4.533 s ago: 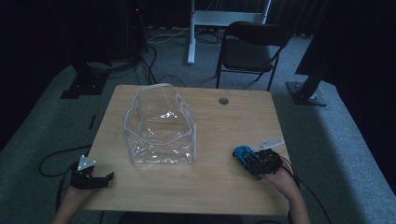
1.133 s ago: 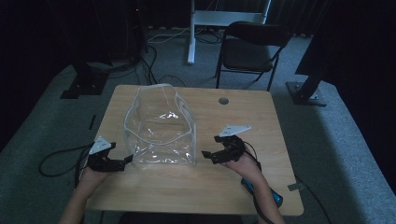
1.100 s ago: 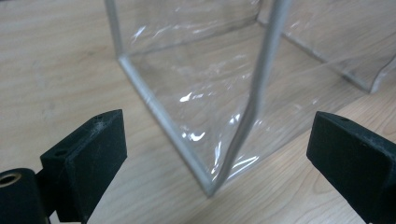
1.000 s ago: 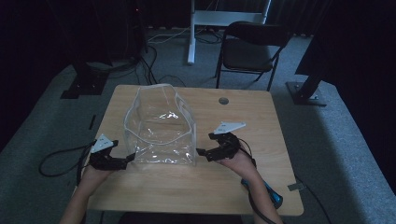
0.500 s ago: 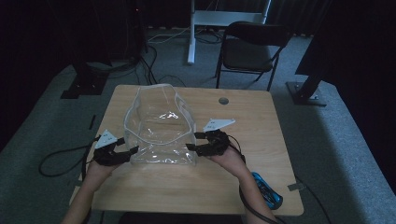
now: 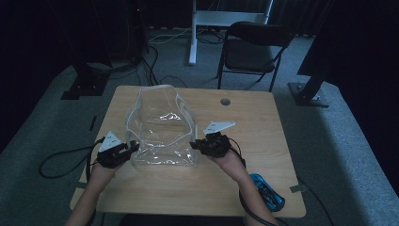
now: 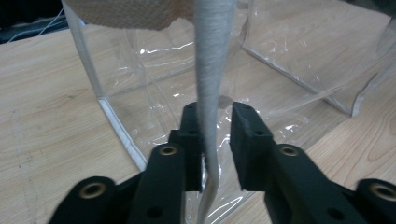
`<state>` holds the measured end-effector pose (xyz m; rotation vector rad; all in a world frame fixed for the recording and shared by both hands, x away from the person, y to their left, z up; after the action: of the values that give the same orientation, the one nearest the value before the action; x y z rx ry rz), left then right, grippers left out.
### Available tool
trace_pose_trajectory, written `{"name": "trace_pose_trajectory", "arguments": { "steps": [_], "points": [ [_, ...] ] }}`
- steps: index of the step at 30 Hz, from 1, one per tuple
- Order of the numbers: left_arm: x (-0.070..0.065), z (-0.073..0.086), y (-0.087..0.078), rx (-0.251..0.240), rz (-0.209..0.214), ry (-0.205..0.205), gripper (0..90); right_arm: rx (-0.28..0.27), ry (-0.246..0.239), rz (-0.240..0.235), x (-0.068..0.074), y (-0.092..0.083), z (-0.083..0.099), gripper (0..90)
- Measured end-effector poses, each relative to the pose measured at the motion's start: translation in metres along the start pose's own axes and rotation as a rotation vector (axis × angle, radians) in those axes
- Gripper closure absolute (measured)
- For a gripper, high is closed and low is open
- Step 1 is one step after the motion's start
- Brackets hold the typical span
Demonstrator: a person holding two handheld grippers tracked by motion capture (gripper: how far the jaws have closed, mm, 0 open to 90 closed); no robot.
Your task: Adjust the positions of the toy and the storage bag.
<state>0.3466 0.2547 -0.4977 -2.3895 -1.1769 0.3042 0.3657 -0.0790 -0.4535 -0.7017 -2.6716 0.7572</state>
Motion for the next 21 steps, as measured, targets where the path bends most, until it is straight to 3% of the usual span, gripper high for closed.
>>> {"name": "trace_pose_trajectory", "arguments": {
  "steps": [7,21],
  "points": [
    [-0.002,0.001,0.002,-0.014,0.008,-0.015,85.9,0.001,-0.001,0.006,0.001,-0.004,0.003,85.3],
    [-0.022,-0.008,0.018,-0.011,0.055,0.021,86.9,-0.003,0.022,0.049,-0.01,-0.027,0.016,85.4]
  ]
}}
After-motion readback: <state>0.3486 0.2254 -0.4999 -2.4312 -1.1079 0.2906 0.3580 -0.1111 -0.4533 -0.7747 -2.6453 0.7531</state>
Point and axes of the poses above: each handheld gripper's, and its own axes: y roughly forward along the jaws, z roughly out of its underside, x roughly to its left, the point moved 3 cm from there along y, roughly forward along the jaws
